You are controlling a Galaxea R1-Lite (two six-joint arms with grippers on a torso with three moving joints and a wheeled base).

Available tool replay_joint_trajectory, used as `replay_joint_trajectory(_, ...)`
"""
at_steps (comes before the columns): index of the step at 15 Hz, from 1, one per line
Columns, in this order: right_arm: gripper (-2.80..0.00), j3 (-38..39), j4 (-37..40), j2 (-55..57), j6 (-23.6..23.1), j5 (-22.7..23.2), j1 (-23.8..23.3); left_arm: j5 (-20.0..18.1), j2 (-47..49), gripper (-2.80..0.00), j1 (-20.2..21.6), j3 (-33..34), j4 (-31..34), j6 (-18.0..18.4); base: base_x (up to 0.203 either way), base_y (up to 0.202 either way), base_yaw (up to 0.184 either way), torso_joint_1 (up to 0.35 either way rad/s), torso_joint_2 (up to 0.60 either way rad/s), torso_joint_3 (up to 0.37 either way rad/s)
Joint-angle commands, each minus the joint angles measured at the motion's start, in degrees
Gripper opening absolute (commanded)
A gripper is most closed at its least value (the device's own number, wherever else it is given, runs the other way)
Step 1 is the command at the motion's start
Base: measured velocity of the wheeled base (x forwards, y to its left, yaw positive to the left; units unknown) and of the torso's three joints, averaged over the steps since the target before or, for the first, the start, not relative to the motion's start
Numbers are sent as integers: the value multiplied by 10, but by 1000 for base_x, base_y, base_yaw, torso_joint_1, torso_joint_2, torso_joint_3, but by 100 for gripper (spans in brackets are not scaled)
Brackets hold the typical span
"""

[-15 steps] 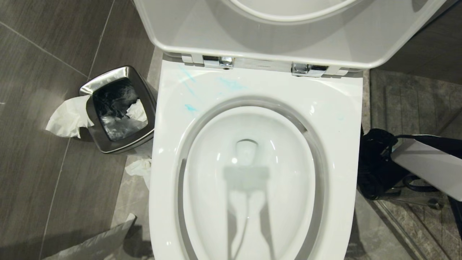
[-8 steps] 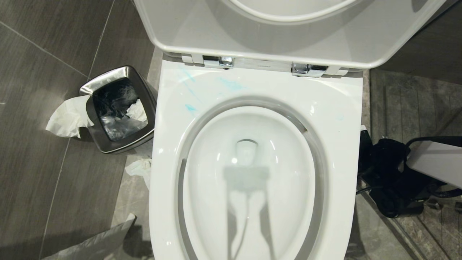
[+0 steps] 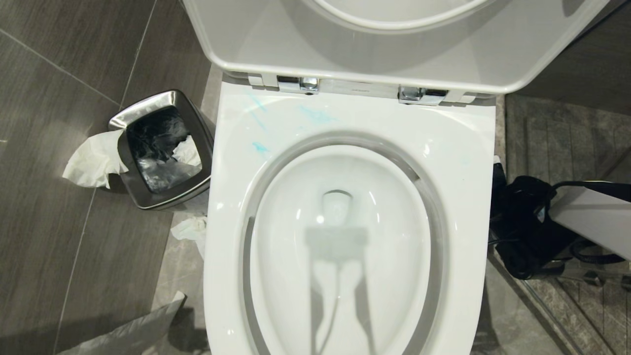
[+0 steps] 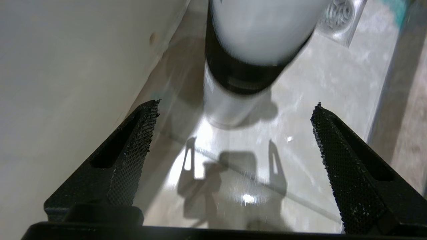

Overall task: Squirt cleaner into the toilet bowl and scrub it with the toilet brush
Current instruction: Pour in the cleaning agent

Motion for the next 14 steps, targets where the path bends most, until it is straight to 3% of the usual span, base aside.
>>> replay_joint_trajectory(1,0,-39,-5,27,-2,1,0,0,1,-280,0,0,0,0,0,0,0,0,0,0)
replay_joint_trajectory(14,0,-294,-5,130,-4,2,1,0,1,-280,0,0,0,0,0,0,0,0,0,0)
